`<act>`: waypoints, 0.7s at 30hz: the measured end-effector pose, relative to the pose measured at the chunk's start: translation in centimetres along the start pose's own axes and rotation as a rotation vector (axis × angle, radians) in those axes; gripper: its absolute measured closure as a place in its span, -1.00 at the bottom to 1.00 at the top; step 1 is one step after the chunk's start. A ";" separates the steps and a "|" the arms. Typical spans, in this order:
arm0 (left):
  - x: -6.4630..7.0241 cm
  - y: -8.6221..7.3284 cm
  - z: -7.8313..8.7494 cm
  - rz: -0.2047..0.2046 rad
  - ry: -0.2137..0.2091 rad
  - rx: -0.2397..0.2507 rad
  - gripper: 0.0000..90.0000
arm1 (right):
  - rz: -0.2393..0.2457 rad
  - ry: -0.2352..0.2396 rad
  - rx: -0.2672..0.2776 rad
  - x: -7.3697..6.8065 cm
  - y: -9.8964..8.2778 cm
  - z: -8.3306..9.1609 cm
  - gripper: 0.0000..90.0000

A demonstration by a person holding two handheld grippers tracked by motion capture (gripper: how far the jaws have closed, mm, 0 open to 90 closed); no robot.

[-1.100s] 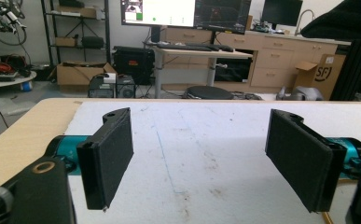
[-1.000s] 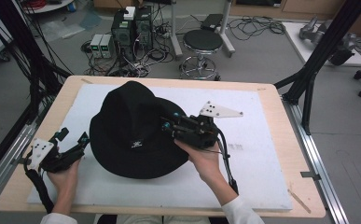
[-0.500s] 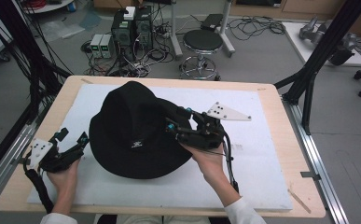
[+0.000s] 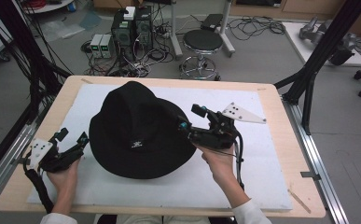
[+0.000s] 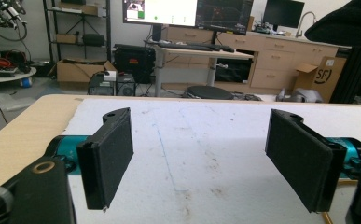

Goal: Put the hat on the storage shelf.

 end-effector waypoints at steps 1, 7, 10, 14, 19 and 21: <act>0.0 0.0 0.0 0.000 0.000 0.000 -0.48 | 0.004 -0.004 0.008 0.1 0.2 0.3 -0.52; 0.0 0.0 0.0 0.000 0.000 -0.002 -0.48 | 0.021 -0.047 0.034 0.7 0.9 1.9 -0.53; 0.0 0.0 0.0 -0.001 0.001 -0.002 -0.48 | 0.027 -0.078 0.049 1.1 1.1 2.8 -0.54; 0.0 0.0 0.0 0.000 0.002 -0.001 -0.48 | 0.049 -0.141 0.067 1.9 1.2 4.4 -0.54; 0.1 0.0 0.0 -0.007 0.002 0.001 -0.48 | 0.059 -0.214 0.077 2.9 1.1 6.1 -0.54; 0.2 0.0 0.0 -0.008 0.002 0.001 -0.48 | 0.062 -0.241 0.073 3.2 0.9 6.6 -0.54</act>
Point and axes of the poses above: each handheld gripper's, and its own axes: z roughly backward along the jaws, y roughly out of its top, x roughly to its right, the point moved 7 cm from there along -z, roughly forward along the jaws, and after that the axes turned 13 degrees about y, right-handed, at the moved point
